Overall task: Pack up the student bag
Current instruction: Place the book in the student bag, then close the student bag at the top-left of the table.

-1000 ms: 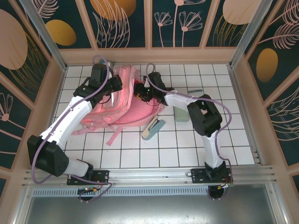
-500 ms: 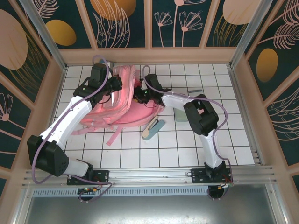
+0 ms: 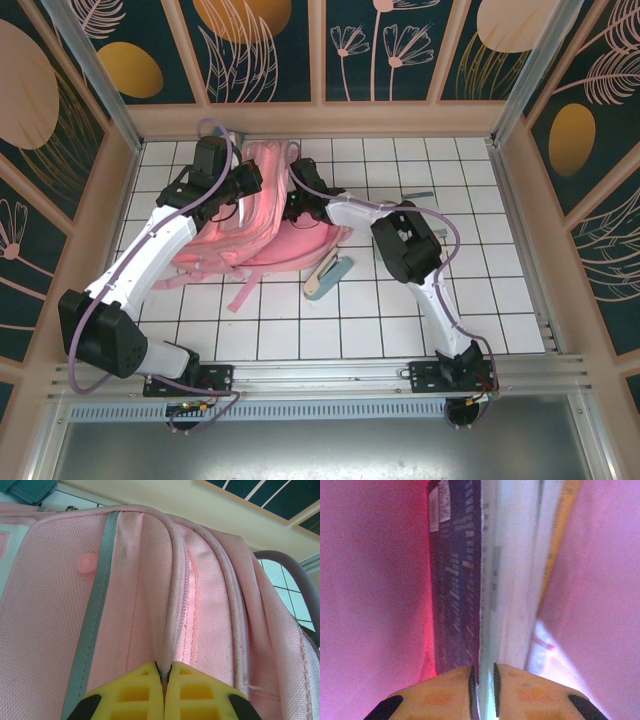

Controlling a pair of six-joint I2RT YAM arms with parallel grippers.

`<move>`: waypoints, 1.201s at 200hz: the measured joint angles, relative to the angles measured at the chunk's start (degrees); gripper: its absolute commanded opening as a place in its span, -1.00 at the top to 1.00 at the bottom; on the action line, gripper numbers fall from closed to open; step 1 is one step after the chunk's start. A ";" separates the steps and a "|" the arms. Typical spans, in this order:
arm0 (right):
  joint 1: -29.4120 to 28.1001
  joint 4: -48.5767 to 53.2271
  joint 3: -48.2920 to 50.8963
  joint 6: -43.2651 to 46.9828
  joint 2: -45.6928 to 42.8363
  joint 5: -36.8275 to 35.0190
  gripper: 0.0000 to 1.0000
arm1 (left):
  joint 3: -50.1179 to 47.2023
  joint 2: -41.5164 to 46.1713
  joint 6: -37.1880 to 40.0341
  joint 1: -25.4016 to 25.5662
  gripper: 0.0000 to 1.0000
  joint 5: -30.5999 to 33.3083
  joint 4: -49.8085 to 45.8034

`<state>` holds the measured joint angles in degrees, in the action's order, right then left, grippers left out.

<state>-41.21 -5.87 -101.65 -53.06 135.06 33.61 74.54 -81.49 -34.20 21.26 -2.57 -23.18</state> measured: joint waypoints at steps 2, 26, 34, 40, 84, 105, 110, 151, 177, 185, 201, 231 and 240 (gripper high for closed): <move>-0.04 0.07 -0.13 0.00 0.00 0.04 0.50 | 0.00 0.00 0.00 0.00 1.00 0.02 0.00; -0.04 0.37 -0.61 0.74 0.00 0.85 0.27 | -0.44 0.00 0.02 -0.15 1.00 0.00 0.39; 0.07 0.98 -0.59 1.14 0.00 0.83 0.18 | -0.81 0.02 0.02 -0.15 1.00 0.00 0.70; 0.22 1.53 -0.42 1.77 -0.11 0.81 0.14 | -1.03 0.02 0.00 -0.15 1.00 -0.02 0.87; 3.69 5.14 8.57 5.79 -7.63 -1.68 -0.02 | -3.02 0.59 0.07 -0.15 1.00 0.07 2.40; 6.75 6.01 13.66 7.82 -13.51 -3.72 -0.05 | -3.10 0.66 0.33 -0.17 1.00 0.42 2.40; 7.41 6.29 14.84 8.20 -15.02 -4.28 -0.06 | -3.10 0.66 0.50 -0.17 1.00 0.48 2.38; 12.85 7.19 23.82 11.85 -26.64 -10.03 -0.12 | -4.87 0.20 1.60 -0.15 1.00 0.90 3.41; 16.74 8.68 27.12 14.05 -31.74 -13.92 -0.17 | -7.43 -1.11 2.05 -0.15 0.97 -0.09 4.17; 18.18 9.29 27.91 14.64 -32.94 -15.06 -0.21 | -8.00 -1.86 2.16 -0.15 0.92 -0.46 4.20; 21.29 10.19 29.46 15.87 -35.12 -17.40 -0.29 | -8.87 -3.23 2.23 -0.15 0.68 -1.29 4.52; 27.89 13.07 31.06 17.92 -37.44 -23.43 -0.31 | -9.88 -4.17 2.14 -0.28 0.05 -2.16 4.79; 29.90 13.55 31.47 18.34 -37.46 -24.85 -0.31 | -9.88 -4.17 1.49 -0.39 -0.09 -2.10 5.01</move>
<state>-11.31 7.68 -70.17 -34.72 97.60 8.75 64.66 -85.67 -32.71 20.86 -4.67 -18.17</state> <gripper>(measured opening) 0.654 0.453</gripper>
